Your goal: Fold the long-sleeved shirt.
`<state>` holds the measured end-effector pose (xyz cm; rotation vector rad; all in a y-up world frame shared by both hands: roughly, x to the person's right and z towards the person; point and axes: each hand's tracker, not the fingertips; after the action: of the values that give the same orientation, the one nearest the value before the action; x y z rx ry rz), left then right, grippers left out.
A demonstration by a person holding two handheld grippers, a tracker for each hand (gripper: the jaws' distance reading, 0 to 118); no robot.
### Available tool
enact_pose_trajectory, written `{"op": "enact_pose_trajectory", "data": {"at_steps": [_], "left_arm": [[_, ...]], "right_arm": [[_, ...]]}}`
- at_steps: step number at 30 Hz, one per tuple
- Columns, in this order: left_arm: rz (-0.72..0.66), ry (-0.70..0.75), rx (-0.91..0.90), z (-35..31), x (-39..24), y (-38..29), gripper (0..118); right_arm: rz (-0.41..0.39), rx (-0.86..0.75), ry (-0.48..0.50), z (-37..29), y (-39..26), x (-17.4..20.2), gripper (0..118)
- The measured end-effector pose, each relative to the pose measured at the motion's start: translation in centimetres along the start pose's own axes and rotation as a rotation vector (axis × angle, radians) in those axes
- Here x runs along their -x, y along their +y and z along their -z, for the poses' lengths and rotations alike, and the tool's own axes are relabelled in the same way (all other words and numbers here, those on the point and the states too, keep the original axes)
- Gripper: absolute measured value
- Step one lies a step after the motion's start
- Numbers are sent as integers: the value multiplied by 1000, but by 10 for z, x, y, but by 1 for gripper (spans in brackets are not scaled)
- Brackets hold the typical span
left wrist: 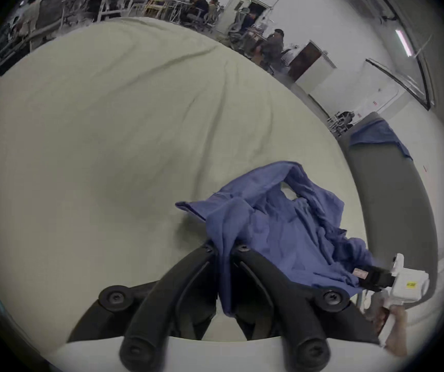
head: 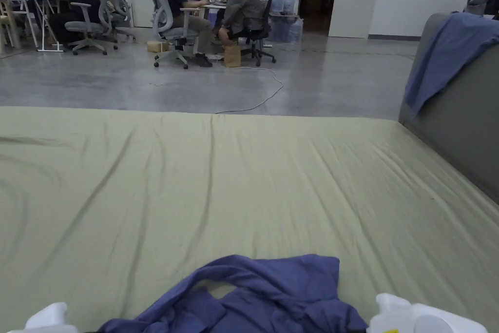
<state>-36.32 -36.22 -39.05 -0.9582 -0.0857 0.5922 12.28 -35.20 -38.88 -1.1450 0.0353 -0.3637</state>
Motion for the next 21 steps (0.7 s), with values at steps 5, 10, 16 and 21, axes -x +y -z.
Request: {"op": "enact_pose_trajectory", "data": {"at_steps": [5,10,16,21], "left_arm": [[47,12,63,-52,17,-50,5],[-23,93,178,-28,46,-73,5],[-58,64,132,-36,38,-67,96],[218,-10,-153,-123,-21,-72,118]], "right_arm": [[17,88,-7,-25,-66,-21,21],[61,177,-54,6,-91,-34,22],[115,148,-77,-33,-68,-35,97],[101,-116,14,-127,-83,-24,97]]}}
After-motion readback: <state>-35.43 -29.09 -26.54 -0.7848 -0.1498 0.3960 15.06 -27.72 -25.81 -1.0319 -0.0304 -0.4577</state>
